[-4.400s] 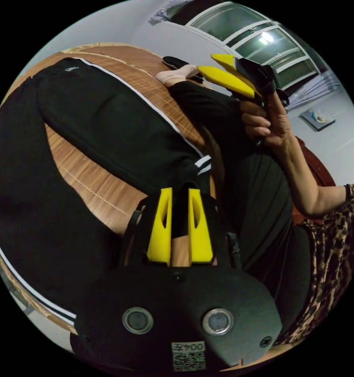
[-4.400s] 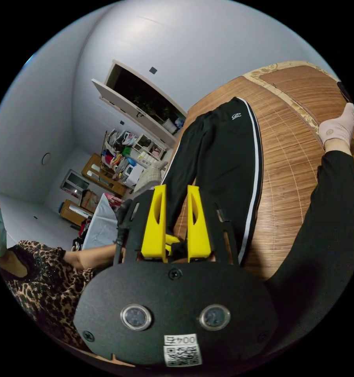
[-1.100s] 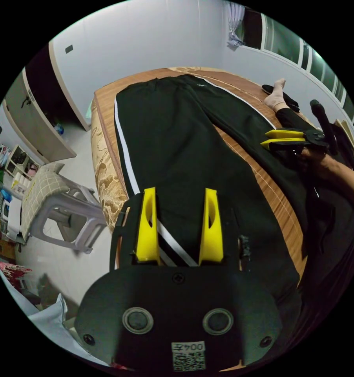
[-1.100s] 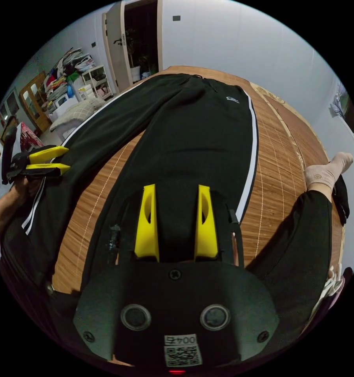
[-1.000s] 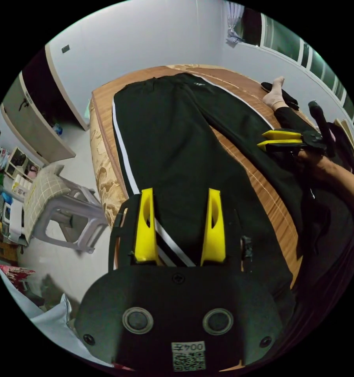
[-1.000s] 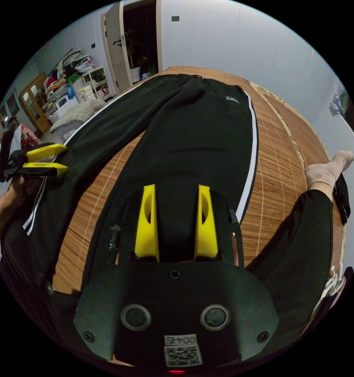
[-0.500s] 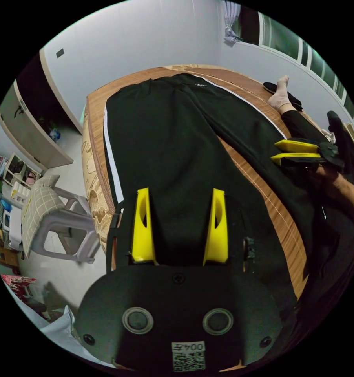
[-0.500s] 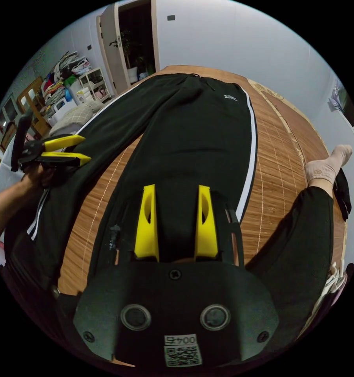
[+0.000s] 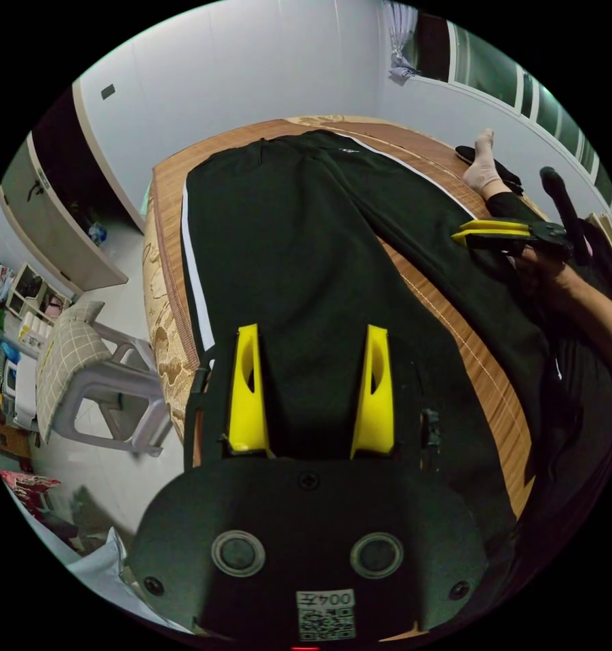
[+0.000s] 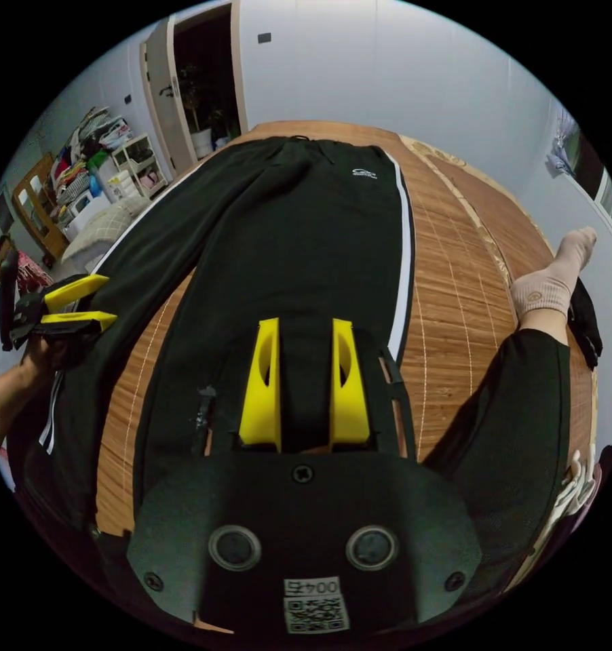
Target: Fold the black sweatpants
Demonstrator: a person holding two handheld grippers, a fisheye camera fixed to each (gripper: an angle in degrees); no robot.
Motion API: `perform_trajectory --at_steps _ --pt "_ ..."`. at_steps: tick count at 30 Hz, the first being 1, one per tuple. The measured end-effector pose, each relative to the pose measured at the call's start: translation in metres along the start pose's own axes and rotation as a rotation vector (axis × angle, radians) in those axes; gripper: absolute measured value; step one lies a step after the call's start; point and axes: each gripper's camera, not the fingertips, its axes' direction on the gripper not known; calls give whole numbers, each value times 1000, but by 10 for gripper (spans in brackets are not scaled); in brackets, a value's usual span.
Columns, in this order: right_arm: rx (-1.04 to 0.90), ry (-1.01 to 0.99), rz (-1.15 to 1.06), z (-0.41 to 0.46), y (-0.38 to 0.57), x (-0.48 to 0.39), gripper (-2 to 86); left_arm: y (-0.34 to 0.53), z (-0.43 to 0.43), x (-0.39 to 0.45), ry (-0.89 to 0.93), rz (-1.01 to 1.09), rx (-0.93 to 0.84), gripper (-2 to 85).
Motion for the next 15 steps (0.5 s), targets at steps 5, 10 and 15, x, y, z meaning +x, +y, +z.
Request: perform_trajectory --at_steps 5,10,15 --pt "2 -2 9 -2 3 7 119 -2 2 -3 3 -2 2 198" --pt "29 46 76 -10 4 20 115 -5 4 -4 4 0 5 198" --pt "22 28 131 -9 4 30 113 -9 6 -5 5 0 6 198"
